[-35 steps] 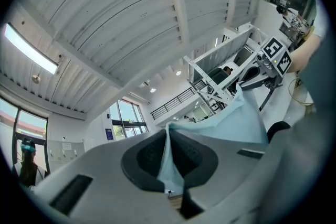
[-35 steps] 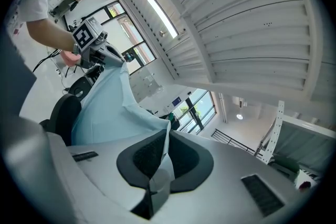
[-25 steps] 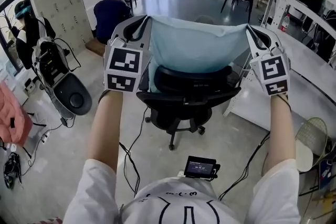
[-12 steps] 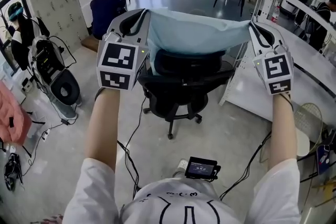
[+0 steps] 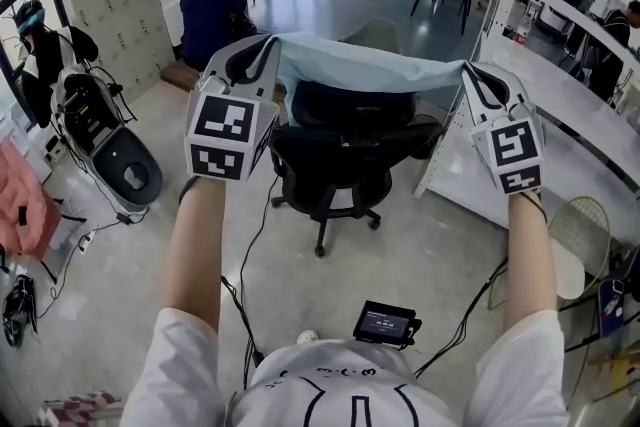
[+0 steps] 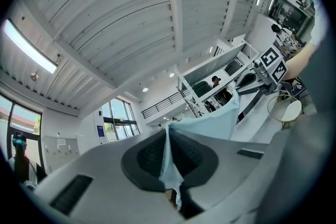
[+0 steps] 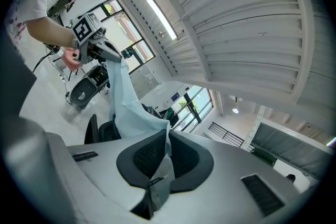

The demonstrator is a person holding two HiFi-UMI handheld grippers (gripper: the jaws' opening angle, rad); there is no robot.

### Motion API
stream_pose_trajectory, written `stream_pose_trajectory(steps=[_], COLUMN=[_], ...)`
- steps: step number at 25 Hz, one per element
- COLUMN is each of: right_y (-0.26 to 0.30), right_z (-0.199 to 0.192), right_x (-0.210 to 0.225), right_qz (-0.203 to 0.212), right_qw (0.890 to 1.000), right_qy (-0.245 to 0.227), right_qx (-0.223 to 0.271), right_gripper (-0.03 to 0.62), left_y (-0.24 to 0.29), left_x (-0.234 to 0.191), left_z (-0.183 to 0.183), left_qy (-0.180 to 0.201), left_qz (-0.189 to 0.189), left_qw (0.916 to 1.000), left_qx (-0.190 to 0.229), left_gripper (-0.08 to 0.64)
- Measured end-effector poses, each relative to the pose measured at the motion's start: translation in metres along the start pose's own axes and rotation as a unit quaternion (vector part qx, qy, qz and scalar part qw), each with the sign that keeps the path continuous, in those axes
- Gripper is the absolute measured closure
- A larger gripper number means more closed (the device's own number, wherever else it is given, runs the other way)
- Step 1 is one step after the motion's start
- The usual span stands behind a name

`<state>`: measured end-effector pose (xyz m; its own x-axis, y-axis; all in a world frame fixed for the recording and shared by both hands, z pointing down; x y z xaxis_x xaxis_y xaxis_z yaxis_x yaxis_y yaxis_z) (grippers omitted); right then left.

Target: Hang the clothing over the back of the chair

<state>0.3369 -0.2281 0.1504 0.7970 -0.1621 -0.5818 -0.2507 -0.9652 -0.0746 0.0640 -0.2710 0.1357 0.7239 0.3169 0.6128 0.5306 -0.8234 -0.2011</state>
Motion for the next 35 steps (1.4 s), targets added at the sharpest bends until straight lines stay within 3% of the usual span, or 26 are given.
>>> stream_pose_trajectory(steps=[9,15,18,35], right_y=[-0.035,-0.057,-0.066,-0.103], right_z=[-0.025,-0.049,-0.066,-0.147], right_x=[-0.021,-0.049,-0.062,-0.139], right_qz=[0.043,0.067,0.075,0.123], right_qw=[0.999,0.997,0.995,0.979], right_qy=[0.015,0.035,0.052,0.115], right_qx=[-0.015,-0.035,-0.046,-0.112], right_gripper=[0.572,0.572,0.572,0.572], left_y=[-0.035,-0.061,-0.070,-0.118], left_x=[0.039,0.069,0.085,0.163], left_z=[-0.009,-0.029,-0.036,-0.106], left_qy=[-0.013,-0.043,-0.040,-0.078], left_qz=[0.000,-0.027,-0.042,-0.088], left_qw=[0.9987,0.9958,0.9944,0.9789], left_qx=[-0.049,-0.077,-0.088,-0.168], left_gripper=[0.557,0.557,0.557,0.557])
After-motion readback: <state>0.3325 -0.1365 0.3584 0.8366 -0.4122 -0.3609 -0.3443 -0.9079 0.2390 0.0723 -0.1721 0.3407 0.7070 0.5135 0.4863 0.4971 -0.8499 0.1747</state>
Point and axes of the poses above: the fingertips, and each gripper's own axes: y forward along the fingers, x to its right, z out of its top, the point moved 1 cm from there along -y, backward along the fingers, and after that the axes turned 12 degrees about y, right-handed, at the moved point
